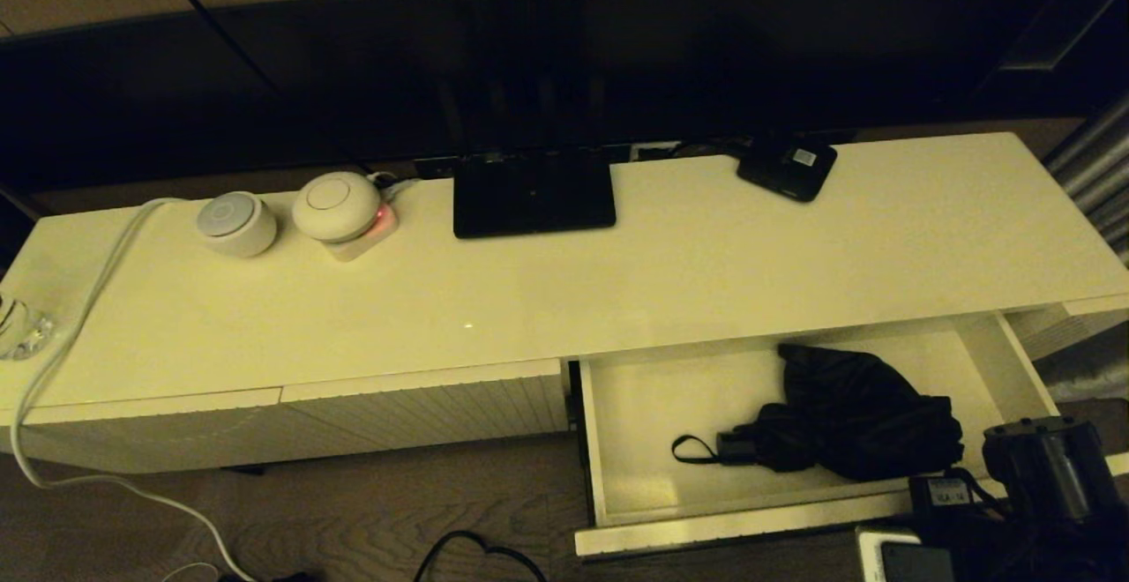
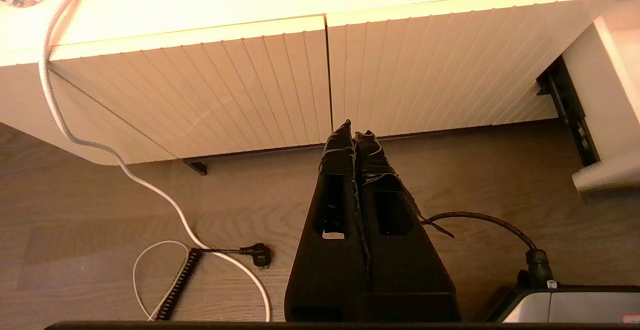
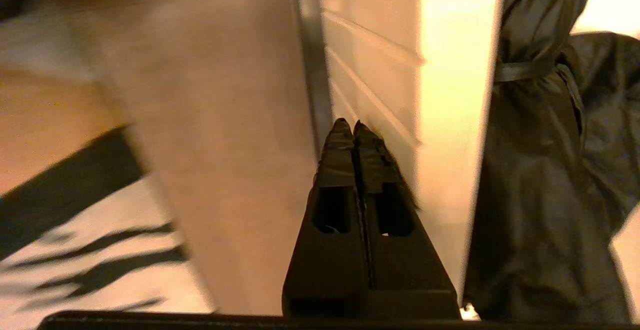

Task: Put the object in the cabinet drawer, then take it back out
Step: Close the drawer

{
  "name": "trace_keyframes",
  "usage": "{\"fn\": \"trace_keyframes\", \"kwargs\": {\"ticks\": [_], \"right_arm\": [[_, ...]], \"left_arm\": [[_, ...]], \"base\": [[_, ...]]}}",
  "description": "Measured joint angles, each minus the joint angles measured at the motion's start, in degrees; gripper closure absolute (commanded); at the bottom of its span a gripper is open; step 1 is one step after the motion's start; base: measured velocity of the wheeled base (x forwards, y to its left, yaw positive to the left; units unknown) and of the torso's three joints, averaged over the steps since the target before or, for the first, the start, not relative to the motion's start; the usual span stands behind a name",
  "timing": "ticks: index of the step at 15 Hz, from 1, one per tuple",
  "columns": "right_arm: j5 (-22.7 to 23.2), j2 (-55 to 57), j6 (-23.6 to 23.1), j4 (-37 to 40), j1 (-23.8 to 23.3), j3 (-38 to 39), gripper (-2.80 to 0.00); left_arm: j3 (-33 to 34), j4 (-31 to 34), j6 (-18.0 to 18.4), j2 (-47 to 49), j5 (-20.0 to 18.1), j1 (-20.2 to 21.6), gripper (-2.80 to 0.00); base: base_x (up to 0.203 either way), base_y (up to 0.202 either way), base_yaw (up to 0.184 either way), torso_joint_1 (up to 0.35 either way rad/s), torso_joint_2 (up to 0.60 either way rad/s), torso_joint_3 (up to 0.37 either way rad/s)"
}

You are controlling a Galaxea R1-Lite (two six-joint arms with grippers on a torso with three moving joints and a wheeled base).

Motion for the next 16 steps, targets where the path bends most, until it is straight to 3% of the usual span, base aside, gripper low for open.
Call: {"fn": "trace_keyframes", "kwargs": {"ticks": [6,12,16], "right_arm": [[-0.11,4.75,-0.28,-17.07,-0.2,-1.89,0.0],[-0.11,7.94,-0.11,-22.25,-0.09,-8.4,0.0],[-0.12,10.68,0.0,-21.43,-0.74,-12.96,0.0]], "left_arm": [[0.0,-0.01,0.0,0.0,0.02,0.0,0.0],[0.0,-0.02,0.0,0.0,0.0,0.01,0.0],[0.0,0.0,0.0,0.0,0.0,0.0,0.0]], "base": [[0.0,0.0,0.0,0.0,0.0,0.0],[0.0,0.0,0.0,0.0,0.0,0.0],[0.0,0.0,0.0,0.0,0.0,0.0]]}}
